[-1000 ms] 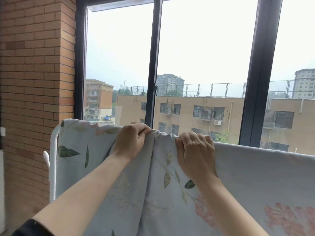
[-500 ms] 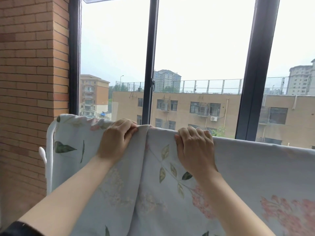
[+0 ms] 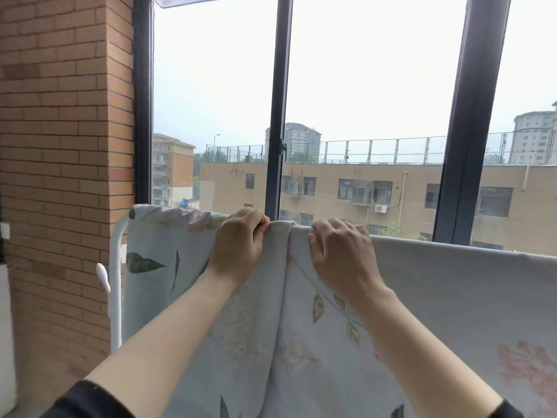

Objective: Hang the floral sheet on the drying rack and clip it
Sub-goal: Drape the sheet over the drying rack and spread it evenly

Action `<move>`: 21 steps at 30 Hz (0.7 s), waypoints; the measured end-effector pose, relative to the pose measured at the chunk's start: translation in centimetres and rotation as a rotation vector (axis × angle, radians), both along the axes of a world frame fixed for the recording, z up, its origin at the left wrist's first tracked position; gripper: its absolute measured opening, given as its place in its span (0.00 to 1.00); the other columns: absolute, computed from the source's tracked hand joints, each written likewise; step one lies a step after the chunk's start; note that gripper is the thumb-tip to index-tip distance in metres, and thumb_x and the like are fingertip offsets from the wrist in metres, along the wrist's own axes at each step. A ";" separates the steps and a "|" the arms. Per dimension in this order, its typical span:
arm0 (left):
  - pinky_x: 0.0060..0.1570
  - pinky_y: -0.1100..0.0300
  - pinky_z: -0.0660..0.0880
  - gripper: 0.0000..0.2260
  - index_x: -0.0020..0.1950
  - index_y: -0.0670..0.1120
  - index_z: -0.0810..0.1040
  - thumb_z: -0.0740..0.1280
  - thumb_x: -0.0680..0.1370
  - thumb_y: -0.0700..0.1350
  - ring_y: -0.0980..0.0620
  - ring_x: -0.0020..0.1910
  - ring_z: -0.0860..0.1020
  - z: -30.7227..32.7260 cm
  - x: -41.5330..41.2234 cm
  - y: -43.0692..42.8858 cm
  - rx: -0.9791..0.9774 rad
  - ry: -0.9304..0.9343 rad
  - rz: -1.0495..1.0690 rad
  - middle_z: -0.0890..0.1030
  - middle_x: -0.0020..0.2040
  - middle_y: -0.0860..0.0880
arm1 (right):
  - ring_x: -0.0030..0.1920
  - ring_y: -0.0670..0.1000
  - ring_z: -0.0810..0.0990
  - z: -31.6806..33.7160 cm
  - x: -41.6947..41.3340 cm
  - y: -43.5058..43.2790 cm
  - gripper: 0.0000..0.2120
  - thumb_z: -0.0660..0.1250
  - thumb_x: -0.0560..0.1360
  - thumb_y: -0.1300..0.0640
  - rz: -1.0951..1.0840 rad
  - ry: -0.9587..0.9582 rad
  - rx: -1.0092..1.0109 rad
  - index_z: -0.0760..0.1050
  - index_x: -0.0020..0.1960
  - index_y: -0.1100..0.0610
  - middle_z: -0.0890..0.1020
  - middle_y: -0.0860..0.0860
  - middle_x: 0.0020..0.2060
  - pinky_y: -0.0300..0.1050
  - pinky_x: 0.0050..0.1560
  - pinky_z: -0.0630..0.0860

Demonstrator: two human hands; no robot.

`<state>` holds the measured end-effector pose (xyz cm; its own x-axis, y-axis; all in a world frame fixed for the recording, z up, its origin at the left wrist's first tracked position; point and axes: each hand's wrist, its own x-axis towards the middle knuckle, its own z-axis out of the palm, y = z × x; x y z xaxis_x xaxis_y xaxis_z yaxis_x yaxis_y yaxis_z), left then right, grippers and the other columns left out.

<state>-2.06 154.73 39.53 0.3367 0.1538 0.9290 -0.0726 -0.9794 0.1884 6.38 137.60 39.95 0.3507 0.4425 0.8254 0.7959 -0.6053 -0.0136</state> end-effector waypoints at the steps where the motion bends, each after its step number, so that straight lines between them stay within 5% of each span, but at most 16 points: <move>1: 0.41 0.52 0.76 0.04 0.42 0.41 0.78 0.65 0.75 0.39 0.46 0.41 0.78 0.0 -0.1 -0.1 0.002 -0.003 -0.009 0.81 0.40 0.47 | 0.48 0.54 0.79 0.1 -0.3 1.0 0.12 0.57 0.79 0.50 0.011 -0.006 -0.001 0.78 0.50 0.55 0.82 0.50 0.46 0.50 0.56 0.71; 15: 0.49 0.62 0.72 0.05 0.49 0.46 0.83 0.67 0.77 0.43 0.55 0.46 0.76 1.4 -0.7 2.4 0.002 0.119 -0.127 0.83 0.47 0.51 | 0.42 0.55 0.80 -1.2 -0.1 3.4 0.09 0.61 0.74 0.50 -0.070 -0.115 0.099 0.78 0.43 0.53 0.82 0.49 0.40 0.47 0.48 0.67; 21: 0.51 0.61 0.74 0.05 0.49 0.46 0.85 0.70 0.76 0.44 0.56 0.47 0.79 1.3 -0.4 2.8 -0.142 0.131 -0.163 0.84 0.45 0.52 | 0.40 0.54 0.78 -1.3 0.5 3.2 0.10 0.59 0.76 0.51 -0.030 -0.144 0.106 0.76 0.42 0.52 0.80 0.48 0.37 0.47 0.45 0.65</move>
<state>-2.50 157.51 40.80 0.4840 0.2133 0.8487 -0.1934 -0.9198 0.3415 6.92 140.82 38.66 0.2373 0.3413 0.9095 0.7760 -0.6298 0.0339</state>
